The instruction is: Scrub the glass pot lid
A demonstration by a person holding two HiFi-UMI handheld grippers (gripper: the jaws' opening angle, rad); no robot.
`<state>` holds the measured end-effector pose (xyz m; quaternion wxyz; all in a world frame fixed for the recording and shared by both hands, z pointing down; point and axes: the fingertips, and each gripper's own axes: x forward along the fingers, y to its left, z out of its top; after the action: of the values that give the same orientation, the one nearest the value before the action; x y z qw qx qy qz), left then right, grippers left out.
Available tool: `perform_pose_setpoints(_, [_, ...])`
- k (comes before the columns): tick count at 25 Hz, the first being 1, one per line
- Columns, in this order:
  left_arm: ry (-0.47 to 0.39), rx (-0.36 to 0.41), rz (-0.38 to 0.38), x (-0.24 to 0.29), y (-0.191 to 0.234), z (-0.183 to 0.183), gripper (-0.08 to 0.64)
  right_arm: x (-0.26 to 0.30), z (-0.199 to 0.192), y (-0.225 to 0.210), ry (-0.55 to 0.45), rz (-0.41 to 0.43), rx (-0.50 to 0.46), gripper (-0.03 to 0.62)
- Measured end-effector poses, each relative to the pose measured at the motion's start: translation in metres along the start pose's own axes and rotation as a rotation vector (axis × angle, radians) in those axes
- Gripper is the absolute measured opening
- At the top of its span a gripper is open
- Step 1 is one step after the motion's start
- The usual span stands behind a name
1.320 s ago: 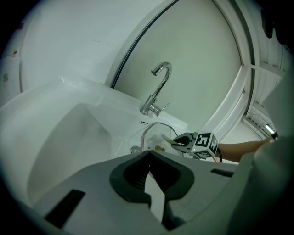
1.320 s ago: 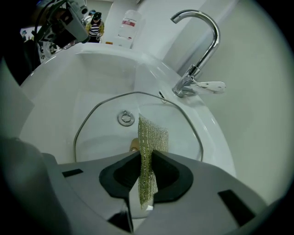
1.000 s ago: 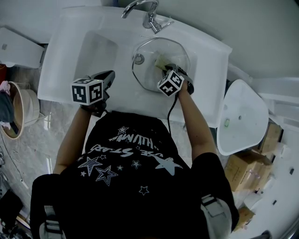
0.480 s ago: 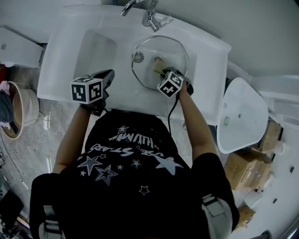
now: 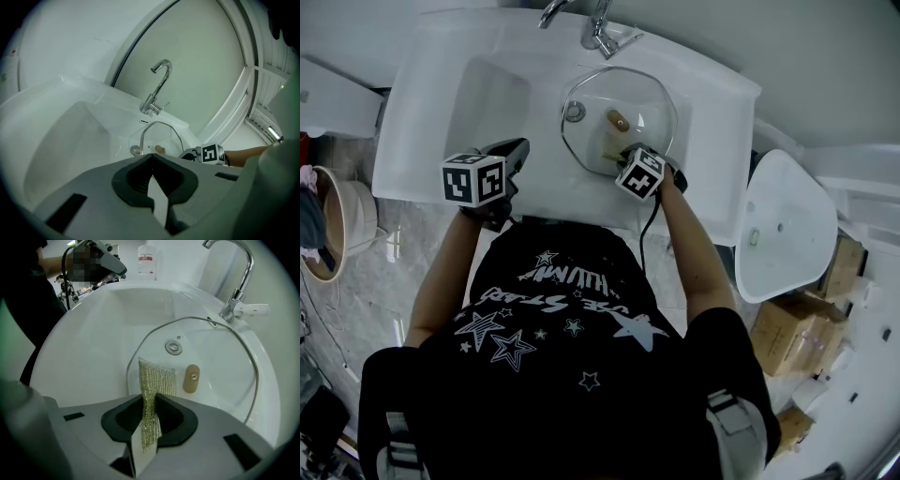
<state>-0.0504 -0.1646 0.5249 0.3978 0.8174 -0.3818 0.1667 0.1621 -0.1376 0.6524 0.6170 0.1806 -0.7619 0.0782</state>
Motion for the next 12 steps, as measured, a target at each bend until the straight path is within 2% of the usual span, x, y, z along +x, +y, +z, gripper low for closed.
perform_pose_setpoints(12, [-0.003, -0.004, -0.008, -0.001, -0.002, -0.002, 0.008, -0.001, -0.007, 0.032, 0.039, 0.16, 0.0, 0.077])
